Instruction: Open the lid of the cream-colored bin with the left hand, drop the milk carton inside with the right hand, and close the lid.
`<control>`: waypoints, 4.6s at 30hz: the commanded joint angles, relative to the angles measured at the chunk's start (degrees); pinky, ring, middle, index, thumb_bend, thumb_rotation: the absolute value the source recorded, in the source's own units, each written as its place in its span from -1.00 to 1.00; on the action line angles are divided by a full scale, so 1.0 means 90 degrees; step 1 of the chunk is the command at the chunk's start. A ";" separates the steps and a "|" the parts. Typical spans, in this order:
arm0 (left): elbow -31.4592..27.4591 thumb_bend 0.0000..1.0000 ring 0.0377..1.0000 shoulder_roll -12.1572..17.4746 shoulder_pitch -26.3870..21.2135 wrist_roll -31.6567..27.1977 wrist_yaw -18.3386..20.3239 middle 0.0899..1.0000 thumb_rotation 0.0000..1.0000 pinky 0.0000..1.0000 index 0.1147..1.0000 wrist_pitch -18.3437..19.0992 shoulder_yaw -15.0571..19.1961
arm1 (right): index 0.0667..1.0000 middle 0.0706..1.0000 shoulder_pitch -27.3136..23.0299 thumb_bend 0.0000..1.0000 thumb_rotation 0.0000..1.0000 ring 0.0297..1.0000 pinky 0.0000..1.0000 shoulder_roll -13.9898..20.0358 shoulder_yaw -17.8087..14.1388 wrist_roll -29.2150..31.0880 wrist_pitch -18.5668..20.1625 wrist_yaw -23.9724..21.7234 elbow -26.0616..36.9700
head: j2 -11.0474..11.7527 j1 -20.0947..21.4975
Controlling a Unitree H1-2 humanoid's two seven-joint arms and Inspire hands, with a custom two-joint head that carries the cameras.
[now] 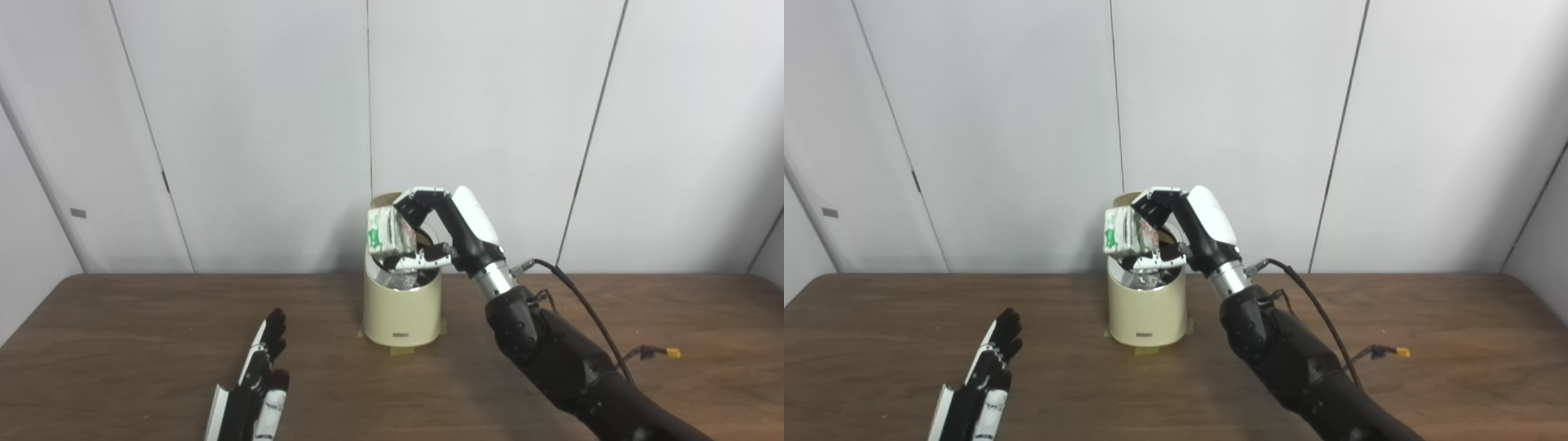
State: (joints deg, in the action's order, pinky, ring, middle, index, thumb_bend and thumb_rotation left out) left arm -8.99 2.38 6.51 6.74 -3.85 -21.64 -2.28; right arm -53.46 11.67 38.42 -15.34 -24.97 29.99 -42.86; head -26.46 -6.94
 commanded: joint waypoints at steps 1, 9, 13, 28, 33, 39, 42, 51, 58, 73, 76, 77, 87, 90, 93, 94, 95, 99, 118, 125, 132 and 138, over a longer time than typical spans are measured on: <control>0.0226 -0.02 0.95 -0.0249 0.0876 0.0154 -0.0034 0.94 0.72 0.92 0.95 -0.0283 -0.0204 | -0.14 -0.09 -0.0599 0.03 -1.00 -0.11 -0.10 0.0140 0.0153 -0.0097 -0.0217 0.0443 0.0136 | 0.0007 -0.0013; 0.0247 -0.02 0.96 -0.0214 0.0889 0.0114 -0.0006 0.94 0.68 0.91 0.94 -0.0334 -0.0211 | -0.14 -0.08 -0.0655 0.03 -1.00 -0.10 -0.11 0.0311 0.0872 -0.0221 -0.0217 0.0913 0.0179 | 0.0023 0.0002; 0.0218 -0.02 0.96 -0.0206 0.0894 0.0106 0.0018 0.96 0.70 0.93 0.95 -0.0300 -0.0224 | -0.13 -0.08 -0.0721 0.03 -1.00 -0.11 -0.12 0.0390 0.1106 -0.0289 -0.0217 0.1112 0.0170 | 0.0028 -0.0017; 0.0360 -0.02 0.91 -0.0260 0.0869 0.0251 -0.0101 0.89 0.58 0.84 0.86 -0.0525 -0.0187 | -0.13 -0.09 -0.0821 0.03 -1.00 -0.12 -0.12 0.0483 0.1546 -0.0263 -0.0217 0.1703 -0.0034 | 0.0038 -0.0045; 0.0361 -0.04 0.91 -0.0221 0.0859 0.0263 -0.0088 0.89 0.60 0.82 0.85 -0.0553 -0.0207 | -0.13 -0.09 -0.0838 0.03 -1.00 -0.12 -0.12 0.0504 0.1560 -0.0305 -0.0217 0.1877 -0.0145 | 0.0054 -0.0018; 0.0415 -0.03 0.92 -0.0176 0.0834 0.0242 -0.0068 0.89 0.60 0.85 0.86 -0.0569 -0.0225 | -0.14 -0.08 -0.0914 0.03 -1.00 -0.11 -0.11 0.0451 0.1549 -0.0272 -0.0217 0.2028 -0.0383 | 0.0070 -0.0032; 0.0428 -0.03 0.91 -0.0175 0.0824 0.0275 -0.0093 0.90 0.60 0.85 0.86 -0.0570 -0.0225 | -0.14 -0.08 -0.0960 0.03 -1.00 -0.11 -0.11 0.0436 0.1540 -0.0242 -0.0217 0.2096 -0.0447 | 0.0065 -0.0046; 0.0448 -0.01 0.92 -0.0199 0.0820 0.0332 -0.0130 0.89 0.62 0.85 0.86 -0.0571 -0.0227 | -0.14 -0.09 -0.1014 0.03 -1.00 -0.11 -0.10 0.0378 0.1528 -0.0267 -0.0217 0.2236 -0.0552 | 0.0090 -0.0066; 0.0467 0.00 0.90 -0.0203 0.0805 0.0299 -0.0150 0.89 0.61 0.82 0.85 -0.0574 -0.0256 | -0.13 -0.09 -0.0934 0.03 -1.00 -0.12 -0.12 0.0278 0.1561 -0.0207 -0.0217 0.2236 -0.0598 | 0.0093 -0.0102; 0.0472 -0.01 0.90 -0.0301 0.0830 0.0470 -0.0214 0.88 0.63 0.80 0.84 -0.0557 -0.0278 | -0.12 -0.10 -0.0844 0.03 -1.00 -0.12 -0.11 0.0077 0.1400 -0.0003 -0.0217 0.2019 -0.0678 | 0.0123 -0.0243; 0.0448 0.01 0.90 -0.0308 0.0840 0.0472 -0.0209 0.88 0.64 0.81 0.84 -0.0545 -0.0289 | -0.13 -0.10 -0.0832 0.03 -1.00 -0.12 -0.11 0.0050 0.1357 0.0035 -0.0217 0.1947 -0.0668 | 0.0119 -0.0257; 0.0442 -0.01 0.91 -0.0300 0.0843 0.0454 -0.0203 0.89 0.63 0.82 0.84 -0.0555 -0.0298 | -0.13 -0.09 -0.0831 0.03 -1.00 -0.11 -0.11 0.0043 0.1352 0.0025 -0.0217 0.1950 -0.0672 | 0.0120 -0.0248; 0.0378 0.03 0.90 -0.0281 0.0901 0.0416 -0.0199 0.88 0.63 0.81 0.84 -0.0526 -0.0262 | -0.13 -0.09 -0.0806 0.03 -1.00 -0.12 -0.12 0.0028 0.1338 -0.0024 -0.0217 0.2006 -0.0655 | 0.0095 -0.0226; 0.0381 0.03 0.90 -0.0268 0.0907 0.0413 -0.0188 0.88 0.62 0.80 0.84 -0.0528 -0.0269 | -0.13 -0.09 -0.0804 0.03 -1.00 -0.12 -0.12 0.0045 0.1365 -0.0037 -0.0217 0.2033 -0.0671 | 0.0091 -0.0221; 0.0381 0.01 0.90 -0.0263 0.0904 0.0409 -0.0183 0.88 0.60 0.79 0.85 -0.0532 -0.0273 | -0.13 -0.09 -0.0804 0.03 -1.00 -0.12 -0.12 0.0046 0.1418 -0.0136 -0.0217 0.2191 -0.0713 | 0.0091 -0.0221; 0.0374 0.01 0.90 -0.0262 0.0905 0.0407 -0.0179 0.88 0.60 0.79 0.85 -0.0527 -0.0273 | -0.13 -0.09 -0.0809 0.03 -1.00 -0.12 -0.12 0.0047 0.1448 -0.0187 -0.0217 0.2268 -0.0733 | 0.0084 -0.0207; 0.0366 0.01 0.90 -0.0269 0.0910 0.0425 -0.0189 0.88 0.60 0.79 0.85 -0.0520 -0.0265 | -0.12 -0.10 -0.0807 0.04 -1.00 -0.12 -0.12 0.0050 0.1469 -0.0213 -0.0217 0.2311 -0.0742 | 0.0077 -0.0201; 0.0335 0.03 0.90 -0.0245 0.0928 0.0388 -0.0162 0.88 0.60 0.80 0.85 -0.0507 -0.0269 | -0.06 -0.09 -0.0802 0.04 -1.00 -0.14 -0.08 0.0050 0.1533 -0.0280 -0.0217 0.2458 -0.0807 | 0.0072 -0.0178; 0.0268 -0.07 0.92 -0.0126 0.0981 0.0200 0.0043 0.93 0.55 0.85 0.90 -0.0467 -0.0246 | -0.08 -0.07 -0.0546 0.04 -1.00 -0.12 -0.04 0.0036 0.1143 -0.0183 -0.0217 0.2372 -0.0871 | 0.0017 -0.0114; 0.0245 -0.09 0.94 -0.0126 0.0980 0.0172 0.0063 0.95 0.54 0.89 0.91 -0.0437 -0.0261 | -0.09 -0.07 -0.0554 0.05 -1.00 -0.02 -0.02 0.0026 0.1120 -0.0259 -0.0217 0.2373 -0.0939 | 0.0012 -0.0113; 0.0205 -0.06 0.93 -0.0137 0.0999 0.0216 0.0051 0.94 0.54 0.87 0.90 -0.0404 -0.0251 | 0.26 0.26 -0.0490 0.76 -0.78 0.23 0.11 0.0002 0.0962 -0.0159 -0.0217 0.2074 -0.0898 | 0.0007 -0.0111; 0.0216 -0.04 0.93 -0.0112 0.0984 0.0218 0.0084 0.94 0.57 0.86 0.90 -0.0381 -0.0257 | 0.31 0.30 -0.0479 0.83 -0.72 0.26 0.14 0.0005 0.0883 -0.0200 -0.0217 0.2050 -0.0889 | 0.0018 -0.0112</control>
State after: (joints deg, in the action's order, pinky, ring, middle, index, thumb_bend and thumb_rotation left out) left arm -9.16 2.52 6.50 7.57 -3.40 -23.59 -2.81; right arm -54.07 11.19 47.76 -17.83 -25.50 47.59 -51.90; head -26.28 -7.91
